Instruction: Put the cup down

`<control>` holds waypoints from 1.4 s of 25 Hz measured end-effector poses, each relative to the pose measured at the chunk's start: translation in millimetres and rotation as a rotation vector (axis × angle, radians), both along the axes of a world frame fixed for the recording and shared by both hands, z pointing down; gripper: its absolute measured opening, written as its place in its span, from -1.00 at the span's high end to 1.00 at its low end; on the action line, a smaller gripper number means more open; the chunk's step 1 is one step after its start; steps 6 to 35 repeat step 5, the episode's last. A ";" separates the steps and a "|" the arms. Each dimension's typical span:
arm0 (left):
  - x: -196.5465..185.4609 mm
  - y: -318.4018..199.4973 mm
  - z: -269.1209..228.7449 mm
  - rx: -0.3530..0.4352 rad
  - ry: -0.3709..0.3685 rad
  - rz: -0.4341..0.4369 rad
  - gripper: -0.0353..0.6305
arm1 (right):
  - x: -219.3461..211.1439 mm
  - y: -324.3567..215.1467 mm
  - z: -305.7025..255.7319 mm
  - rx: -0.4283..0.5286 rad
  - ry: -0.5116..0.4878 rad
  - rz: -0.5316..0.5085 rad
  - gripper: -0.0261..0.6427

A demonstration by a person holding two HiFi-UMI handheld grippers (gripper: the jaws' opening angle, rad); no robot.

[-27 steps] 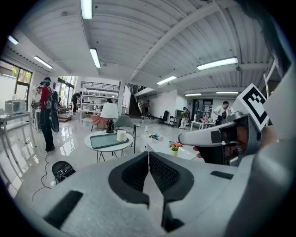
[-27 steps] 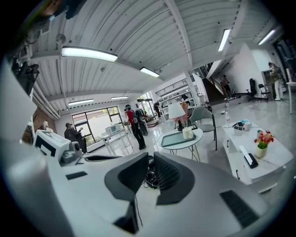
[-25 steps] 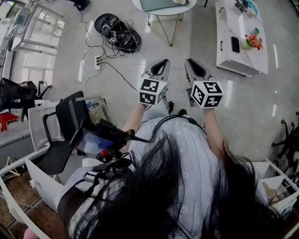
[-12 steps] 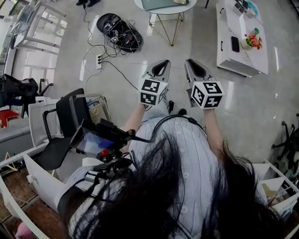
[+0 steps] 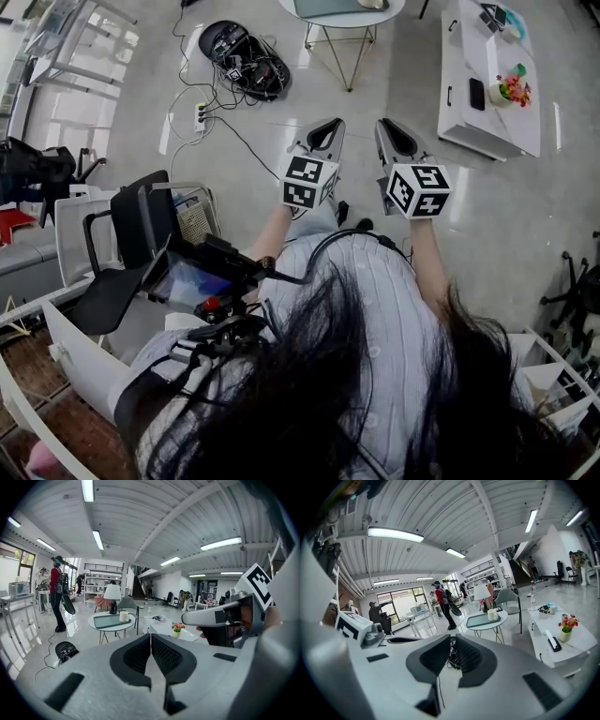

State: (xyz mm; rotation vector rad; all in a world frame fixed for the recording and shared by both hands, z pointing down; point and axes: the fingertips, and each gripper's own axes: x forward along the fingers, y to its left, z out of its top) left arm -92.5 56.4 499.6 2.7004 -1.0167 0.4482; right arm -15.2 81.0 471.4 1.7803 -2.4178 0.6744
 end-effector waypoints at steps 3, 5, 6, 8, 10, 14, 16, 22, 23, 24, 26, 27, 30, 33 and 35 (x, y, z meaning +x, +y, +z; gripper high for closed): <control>1.9 -5.3 1.7 -0.002 0.001 0.001 0.84 | 2.2 -4.2 1.9 -0.001 0.002 0.003 0.76; 3.2 -9.4 2.2 -0.001 0.002 0.003 0.84 | 3.5 -7.5 2.9 -0.003 0.004 0.004 0.76; 3.2 -9.4 2.2 -0.001 0.002 0.003 0.84 | 3.5 -7.5 2.9 -0.003 0.004 0.004 0.76; 3.2 -9.4 2.2 -0.001 0.002 0.003 0.84 | 3.5 -7.5 2.9 -0.003 0.004 0.004 0.76; 3.2 -9.4 2.2 -0.001 0.002 0.003 0.84 | 3.5 -7.5 2.9 -0.003 0.004 0.004 0.76; 3.2 -9.4 2.2 -0.001 0.002 0.003 0.84 | 3.5 -7.5 2.9 -0.003 0.004 0.004 0.76; 3.2 -9.4 2.2 -0.001 0.002 0.003 0.84 | 3.5 -7.5 2.9 -0.003 0.004 0.004 0.76; 3.2 -9.4 2.2 -0.001 0.002 0.003 0.84 | 3.5 -7.5 2.9 -0.003 0.004 0.004 0.76; 3.2 -9.4 2.2 -0.001 0.002 0.003 0.84 | 3.5 -7.5 2.9 -0.003 0.004 0.004 0.76; 3.2 -9.4 2.2 -0.001 0.002 0.003 0.84 | 3.5 -7.5 2.9 -0.003 0.004 0.004 0.76; 3.2 -9.4 2.2 -0.001 0.002 0.003 0.84 | 3.5 -7.5 2.9 -0.003 0.004 0.004 0.76; 3.2 -9.4 2.2 -0.001 0.002 0.003 0.84 | 3.5 -7.5 2.9 -0.003 0.004 0.004 0.76; 3.2 -9.4 2.2 -0.001 0.002 0.003 0.84 | 3.5 -7.5 2.9 -0.003 0.004 0.004 0.76; 3.2 -9.4 2.2 -0.001 0.002 0.003 0.84 | 3.5 -7.5 2.9 -0.003 0.004 0.004 0.76; 3.2 -9.4 2.2 -0.001 0.002 0.003 0.84 | 3.5 -7.5 2.9 -0.003 0.004 0.004 0.76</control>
